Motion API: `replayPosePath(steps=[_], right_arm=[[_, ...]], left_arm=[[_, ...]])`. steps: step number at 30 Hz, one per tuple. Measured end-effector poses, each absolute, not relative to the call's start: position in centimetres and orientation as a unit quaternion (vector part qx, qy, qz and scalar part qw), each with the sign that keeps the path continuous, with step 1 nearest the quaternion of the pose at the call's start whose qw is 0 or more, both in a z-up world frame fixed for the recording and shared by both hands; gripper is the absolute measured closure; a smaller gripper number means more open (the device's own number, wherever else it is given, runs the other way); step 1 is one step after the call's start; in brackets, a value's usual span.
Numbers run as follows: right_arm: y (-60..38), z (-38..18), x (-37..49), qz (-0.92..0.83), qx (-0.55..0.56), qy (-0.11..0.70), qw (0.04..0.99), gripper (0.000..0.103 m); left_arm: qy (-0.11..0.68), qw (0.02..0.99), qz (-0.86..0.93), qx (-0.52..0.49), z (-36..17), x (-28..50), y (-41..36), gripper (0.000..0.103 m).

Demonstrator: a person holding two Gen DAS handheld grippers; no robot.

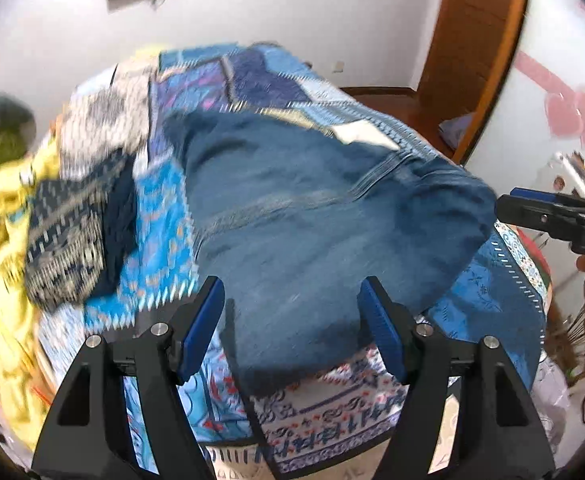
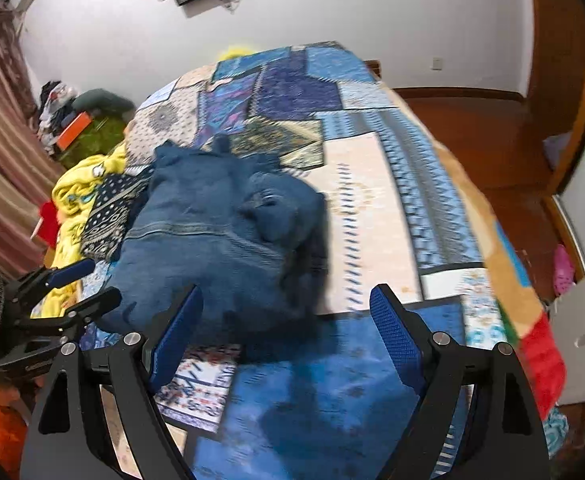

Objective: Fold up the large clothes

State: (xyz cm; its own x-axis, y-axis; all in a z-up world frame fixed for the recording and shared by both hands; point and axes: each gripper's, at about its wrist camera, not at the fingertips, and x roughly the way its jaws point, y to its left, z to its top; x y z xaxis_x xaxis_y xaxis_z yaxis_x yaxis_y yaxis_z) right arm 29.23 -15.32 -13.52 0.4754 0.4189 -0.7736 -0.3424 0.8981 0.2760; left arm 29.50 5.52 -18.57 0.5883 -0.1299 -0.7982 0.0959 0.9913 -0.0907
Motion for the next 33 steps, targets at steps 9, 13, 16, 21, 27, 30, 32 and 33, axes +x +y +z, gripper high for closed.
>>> replayPosePath(steps=[9, 13, 16, 21, 27, 30, 32, 33], right_arm=[[-13.3, -16.1, 30.6, 0.183, -0.024, 0.483, 0.856, 0.02], [-14.6, -16.4, 30.0, 0.185, -0.042, 0.476, 0.859, 0.02], [-15.8, -16.7, 29.7, 0.179, -0.05, 0.473, 0.861, 0.02], [-17.7, -15.6, 30.1, 0.166, -0.028, 0.474, 0.864, 0.019], [-16.3, -12.8, 30.7, 0.18, -0.051, 0.439, 0.879, 0.019], [-14.3, -11.3, 31.5, 0.196, -0.06, 0.414, 0.887, 0.019], [-13.0, -11.1, 32.0, 0.21, -0.067, 0.404, 0.888, 0.019], [-12.2, -11.0, 32.4, 0.221, -0.072, 0.4, 0.887, 0.019]], left_arm=[[0.454, 0.888, -0.048, -0.058, -22.1, 29.1, 6.9, 0.015], [0.447, 0.89, -0.051, -0.071, -22.9, 28.7, 7.2, 0.014], [0.45, 0.888, -0.06, -0.077, -22.6, 28.7, 7.3, 0.014], [0.444, 0.893, -0.069, -0.03, -20.1, 29.3, 7.2, 0.014], [0.41, 0.912, -0.028, 0.002, -17.0, 32.1, 9.1, 0.014], [0.407, 0.913, -0.014, -0.005, -16.7, 34.3, 10.7, 0.014], [0.41, 0.912, -0.008, -0.016, -16.9, 36.2, 11.6, 0.014], [0.412, 0.911, -0.006, -0.022, -17.2, 37.0, 11.8, 0.014]])
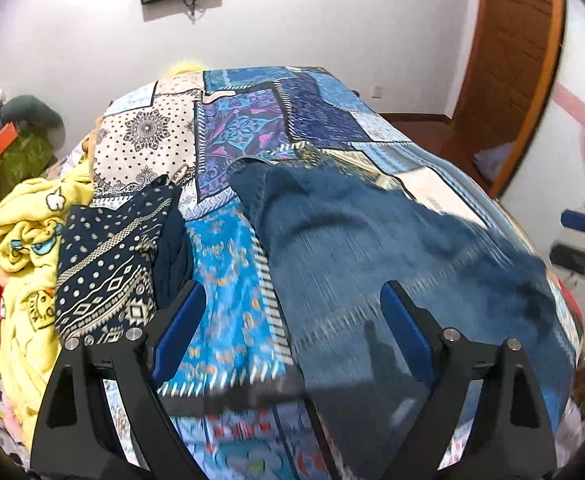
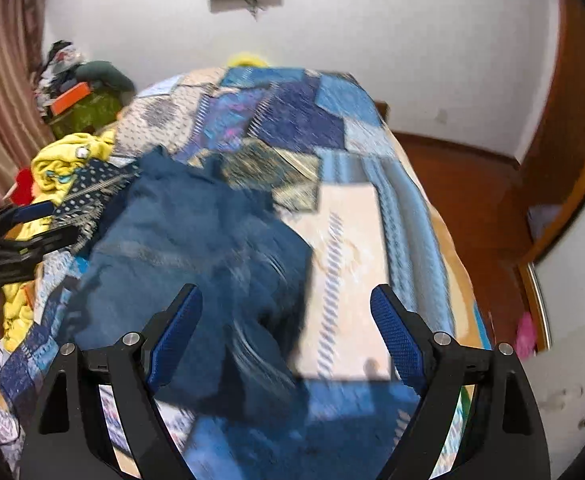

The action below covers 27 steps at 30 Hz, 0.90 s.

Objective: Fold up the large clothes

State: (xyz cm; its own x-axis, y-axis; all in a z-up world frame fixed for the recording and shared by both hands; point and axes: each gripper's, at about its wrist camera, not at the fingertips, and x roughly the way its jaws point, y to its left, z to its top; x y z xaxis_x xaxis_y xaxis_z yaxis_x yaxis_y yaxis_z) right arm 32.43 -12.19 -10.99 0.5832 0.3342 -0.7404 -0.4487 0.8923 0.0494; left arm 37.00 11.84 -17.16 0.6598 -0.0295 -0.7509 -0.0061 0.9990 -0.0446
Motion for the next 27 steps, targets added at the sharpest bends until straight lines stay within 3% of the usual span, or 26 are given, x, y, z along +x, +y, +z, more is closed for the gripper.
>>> replayPosePath(steps=[12, 20, 27], right_arm=[[-8.8, -16.0, 40.0, 0.25, -0.138, 0.471, 0.834, 0.019], [-12.2, -19.2, 43.3, 0.262, -0.057, 0.541, 0.797, 0.019], [-13.8, -15.5, 41.9, 0.247, -0.048, 0.506, 0.825, 0.019]], left_arm=[[0.447, 0.893, 0.005, -0.044, -21.8, 45.9, 13.0, 0.014], [0.451, 0.891, 0.027, -0.031, -22.8, 48.2, 14.3, 0.011], [0.43, 0.902, 0.032, -0.013, -19.6, 45.5, 14.4, 0.011]])
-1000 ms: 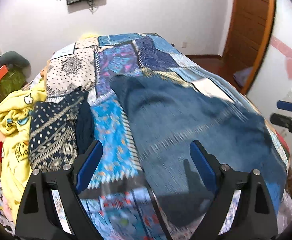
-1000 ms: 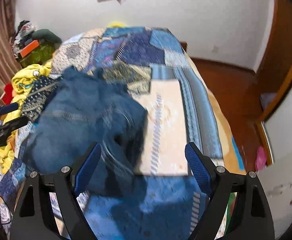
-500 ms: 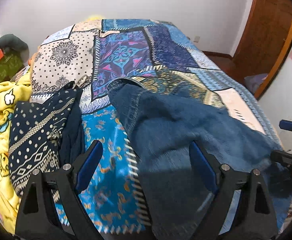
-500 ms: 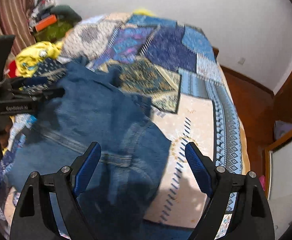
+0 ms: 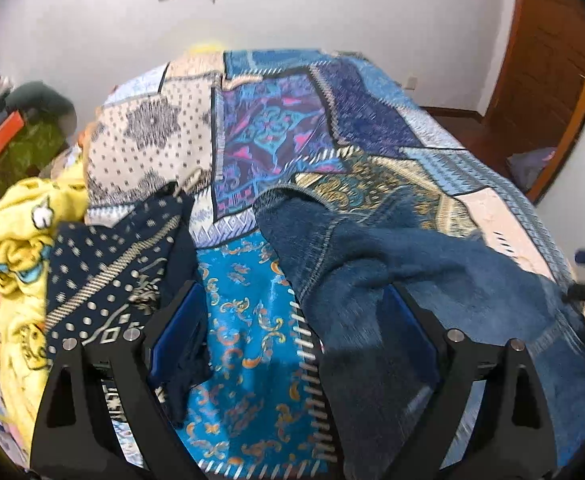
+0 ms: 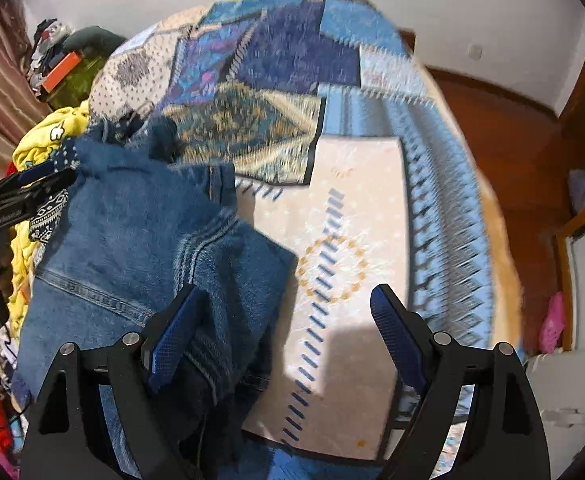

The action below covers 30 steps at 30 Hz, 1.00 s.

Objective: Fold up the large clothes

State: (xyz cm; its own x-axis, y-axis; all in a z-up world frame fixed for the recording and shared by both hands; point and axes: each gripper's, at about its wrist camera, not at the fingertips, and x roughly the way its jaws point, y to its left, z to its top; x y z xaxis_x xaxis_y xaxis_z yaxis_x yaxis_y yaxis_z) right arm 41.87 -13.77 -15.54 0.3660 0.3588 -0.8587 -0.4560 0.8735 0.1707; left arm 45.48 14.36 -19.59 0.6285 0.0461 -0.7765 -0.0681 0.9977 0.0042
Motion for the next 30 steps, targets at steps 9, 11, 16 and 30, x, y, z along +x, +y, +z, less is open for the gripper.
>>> replayPosePath(steps=[9, 11, 16, 30], right_arm=[[-13.7, -13.2, 38.7, 0.322, -0.002, 0.489, 0.81, 0.019], [-13.5, -15.1, 38.3, 0.327, -0.001, 0.51, 0.796, 0.019], [-14.0, -19.5, 38.3, 0.329, 0.038, 0.571, 0.751, 0.019], [-11.8, -23.5, 41.9, 0.364, 0.097, 0.612, 0.695, 0.015]], left_arm=[[0.426, 0.904, -0.027, -0.037, -17.1, 39.5, 13.6, 0.011], [0.44, 0.895, -0.046, -0.05, -18.0, 38.7, 13.5, 0.011], [0.509, 0.849, -0.083, -0.112, -22.7, 37.4, 13.5, 0.011], [0.554, 0.775, -0.145, -0.266, -27.9, 41.9, 13.6, 0.011]])
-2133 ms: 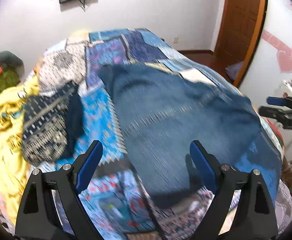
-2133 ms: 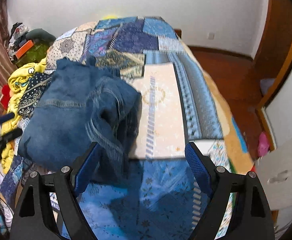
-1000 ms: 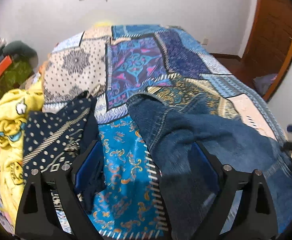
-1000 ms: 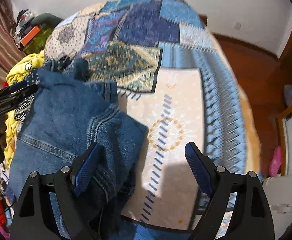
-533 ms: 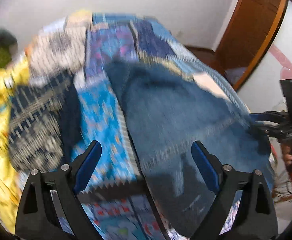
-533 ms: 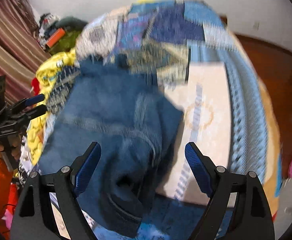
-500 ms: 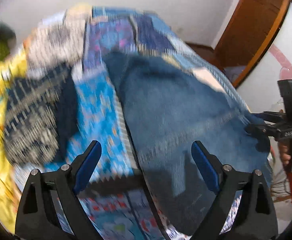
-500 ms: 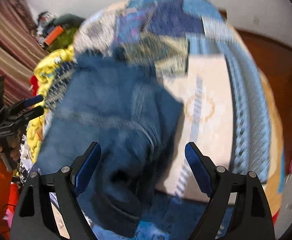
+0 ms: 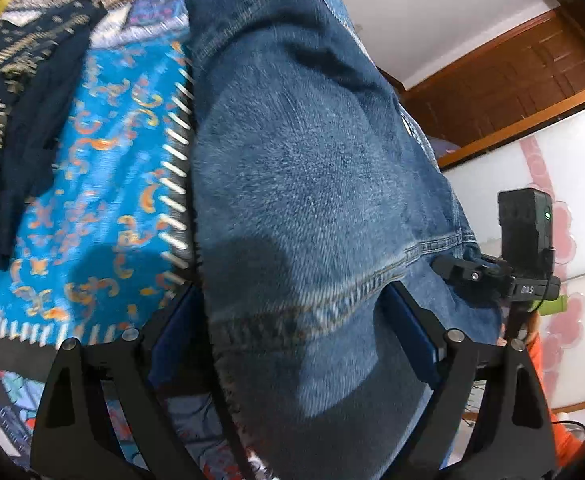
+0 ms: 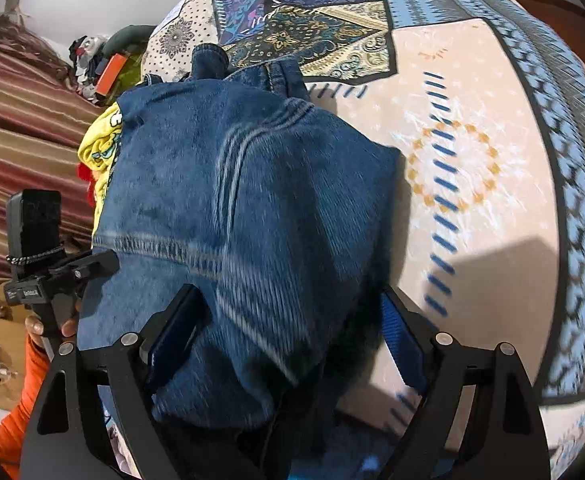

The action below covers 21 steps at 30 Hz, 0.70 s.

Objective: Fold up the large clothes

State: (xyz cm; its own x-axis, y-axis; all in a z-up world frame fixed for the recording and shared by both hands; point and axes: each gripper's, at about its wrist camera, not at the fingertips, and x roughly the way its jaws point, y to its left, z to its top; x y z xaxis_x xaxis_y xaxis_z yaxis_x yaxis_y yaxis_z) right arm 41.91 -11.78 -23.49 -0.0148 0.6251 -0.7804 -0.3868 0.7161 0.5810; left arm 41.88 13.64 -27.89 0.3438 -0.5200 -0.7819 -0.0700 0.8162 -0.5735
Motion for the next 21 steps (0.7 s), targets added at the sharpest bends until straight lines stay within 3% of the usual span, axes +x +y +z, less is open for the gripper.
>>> replayPosePath(steps=[8, 12, 15, 21], right_arm=[[-10.9, -24.2, 42.7, 0.381, 0.092, 0.618, 0.682, 0.006], [-11.6, -24.2, 42.4, 0.38, 0.104, 0.616, 0.682, 0.007], [-12.1, -23.8, 41.9, 0.381, 0.104, 0.608, 0.688, 0.019], [-12.3, -22.0, 41.2, 0.386, 0.098, 0.592, 0.701, 0.055]], left_arm=[[0.557, 0.773, -0.16, -0.259, -28.3, 43.7, 12.1, 0.011], [0.545, 0.779, -0.163, -0.264, -28.0, 44.0, 12.1, 0.021], [0.528, 0.796, -0.165, -0.245, -26.4, 42.8, 12.0, 0.033], [0.503, 0.816, -0.175, -0.226, -23.1, 41.2, 12.1, 0.052]])
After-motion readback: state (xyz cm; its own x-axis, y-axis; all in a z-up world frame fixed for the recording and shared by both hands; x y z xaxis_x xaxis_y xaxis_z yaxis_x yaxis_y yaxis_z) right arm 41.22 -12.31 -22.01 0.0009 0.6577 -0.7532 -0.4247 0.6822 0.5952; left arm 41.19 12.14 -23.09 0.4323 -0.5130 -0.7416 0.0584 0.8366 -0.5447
